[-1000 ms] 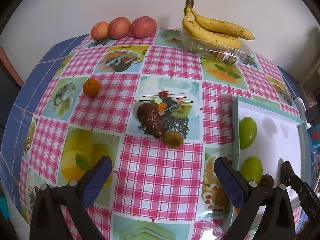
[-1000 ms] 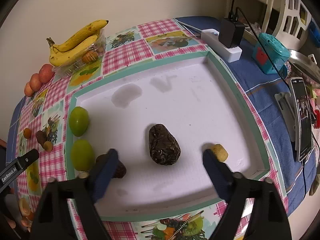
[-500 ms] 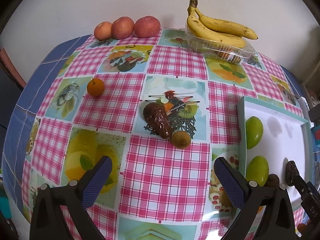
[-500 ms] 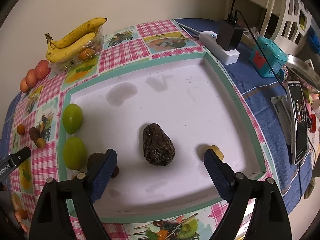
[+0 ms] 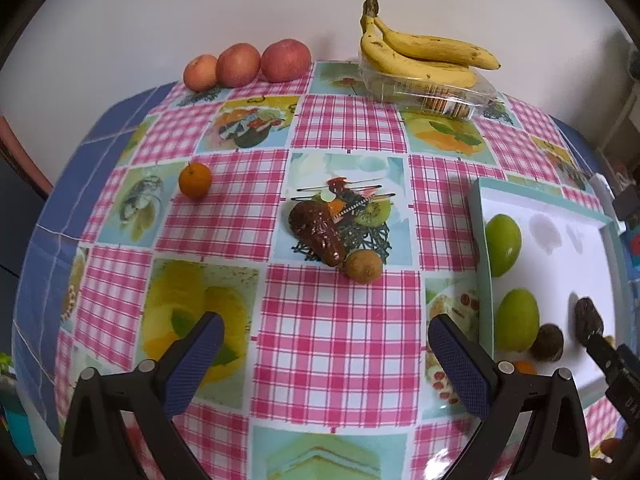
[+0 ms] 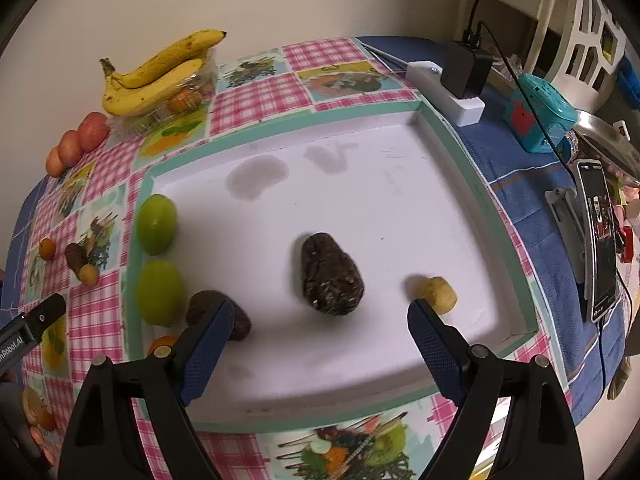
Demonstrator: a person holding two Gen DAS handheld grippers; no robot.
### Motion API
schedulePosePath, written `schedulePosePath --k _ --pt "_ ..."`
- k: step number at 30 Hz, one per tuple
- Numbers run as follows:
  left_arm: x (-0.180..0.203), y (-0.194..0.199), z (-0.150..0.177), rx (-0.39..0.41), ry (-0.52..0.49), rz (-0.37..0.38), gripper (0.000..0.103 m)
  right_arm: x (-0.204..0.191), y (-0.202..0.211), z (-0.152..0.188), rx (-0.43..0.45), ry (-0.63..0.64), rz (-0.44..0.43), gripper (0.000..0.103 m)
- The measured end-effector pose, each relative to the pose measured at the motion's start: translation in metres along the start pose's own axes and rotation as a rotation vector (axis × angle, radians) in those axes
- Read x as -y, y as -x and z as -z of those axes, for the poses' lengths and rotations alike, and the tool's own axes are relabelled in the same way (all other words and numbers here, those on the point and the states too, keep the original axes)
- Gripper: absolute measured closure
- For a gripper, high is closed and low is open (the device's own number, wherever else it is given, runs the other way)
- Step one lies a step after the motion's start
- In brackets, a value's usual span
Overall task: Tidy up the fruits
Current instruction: 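Lift both open tools away from the tray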
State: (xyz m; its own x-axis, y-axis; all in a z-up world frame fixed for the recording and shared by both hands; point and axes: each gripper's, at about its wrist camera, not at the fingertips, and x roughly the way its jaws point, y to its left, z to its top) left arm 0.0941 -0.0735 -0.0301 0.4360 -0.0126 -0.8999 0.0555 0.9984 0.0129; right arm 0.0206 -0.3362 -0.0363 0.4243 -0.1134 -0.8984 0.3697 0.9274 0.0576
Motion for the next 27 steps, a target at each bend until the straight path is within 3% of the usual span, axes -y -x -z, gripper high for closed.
schedulePosePath --k 9,21,27 --pt "-0.014 0.016 0.02 0.007 -0.005 -0.013 0.0 -0.02 0.016 0.014 0.022 0.042 -0.064 0.014" --pt "-0.06 0.029 0.046 0.022 0.127 -0.025 0.0 -0.038 0.022 0.042 -0.029 0.075 -0.103 0.014" --pt "-0.083 0.028 0.062 -0.009 0.173 -0.106 0.0 -0.044 0.022 0.051 -0.05 0.095 -0.115 0.014"
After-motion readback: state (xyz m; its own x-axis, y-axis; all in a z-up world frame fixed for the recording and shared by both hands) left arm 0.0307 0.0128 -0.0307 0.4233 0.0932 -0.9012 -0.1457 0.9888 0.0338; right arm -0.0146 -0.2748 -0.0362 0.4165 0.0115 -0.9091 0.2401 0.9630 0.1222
